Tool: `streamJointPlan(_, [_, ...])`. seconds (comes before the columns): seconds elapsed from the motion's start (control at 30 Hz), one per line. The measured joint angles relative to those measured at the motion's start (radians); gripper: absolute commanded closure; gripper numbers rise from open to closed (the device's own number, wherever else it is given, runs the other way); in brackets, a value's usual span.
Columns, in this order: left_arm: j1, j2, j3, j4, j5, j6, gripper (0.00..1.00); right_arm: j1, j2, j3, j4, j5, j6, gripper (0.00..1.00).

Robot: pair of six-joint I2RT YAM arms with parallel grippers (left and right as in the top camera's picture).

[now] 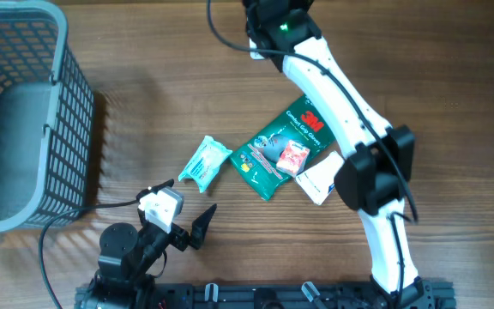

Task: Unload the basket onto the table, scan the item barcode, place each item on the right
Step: 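Carry the jar to the far right edge of the table and release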

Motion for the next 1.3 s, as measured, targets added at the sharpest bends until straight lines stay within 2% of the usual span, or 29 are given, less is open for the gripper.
streamJointPlan(0.07, [0.0,0.0,0.0,0.0,0.0,0.0,0.0,-0.029,0.069,0.0,0.107,-0.087,-0.061,0.41])
streamJointPlan(0.17, [0.0,0.0,0.0,0.0,0.0,0.0,0.0,-0.039,0.134,-0.001,0.179,-0.184,-0.113,0.41])
streamJointPlan(0.37, [0.0,0.0,0.0,0.0,0.0,0.0,0.0,-0.02,0.181,-0.001,0.184,-0.267,-0.122,0.41])
streamJointPlan(0.57, [0.0,0.0,0.0,0.0,0.0,0.0,0.0,-0.019,0.182,-0.001,0.1,-0.289,-0.126,0.41])
streamJointPlan(0.73, [0.0,0.0,0.0,0.0,0.0,0.0,0.0,-0.069,0.115,-0.006,-0.144,-0.301,-0.133,0.4])
streamJointPlan(0.77, [0.0,0.0,0.0,0.0,0.0,0.0,0.0,-0.091,0.081,-0.008,-0.208,-0.302,-0.132,0.37])
streamJointPlan(0.87, [0.0,0.0,0.0,0.0,0.0,0.0,0.0,-0.195,-0.037,-0.008,-0.381,-0.305,-0.106,0.34])
streamJointPlan(1.0, [0.0,0.0,0.0,0.0,0.0,0.0,0.0,-0.394,-0.145,0.002,-0.595,-0.299,-0.042,0.36])
streamJointPlan(1.13, [0.0,0.0,0.0,0.0,0.0,0.0,0.0,-0.63,-0.133,0.004,-0.735,-0.342,-0.015,0.37])
streamJointPlan(1.23, [0.0,0.0,0.0,0.0,0.0,0.0,0.0,-0.785,-0.095,0.003,-0.752,-0.431,-0.052,0.37])
streamJointPlan(1.3, [0.0,0.0,0.0,0.0,0.0,0.0,0.0,-0.871,-0.064,0.003,-0.759,-0.479,-0.079,0.32])
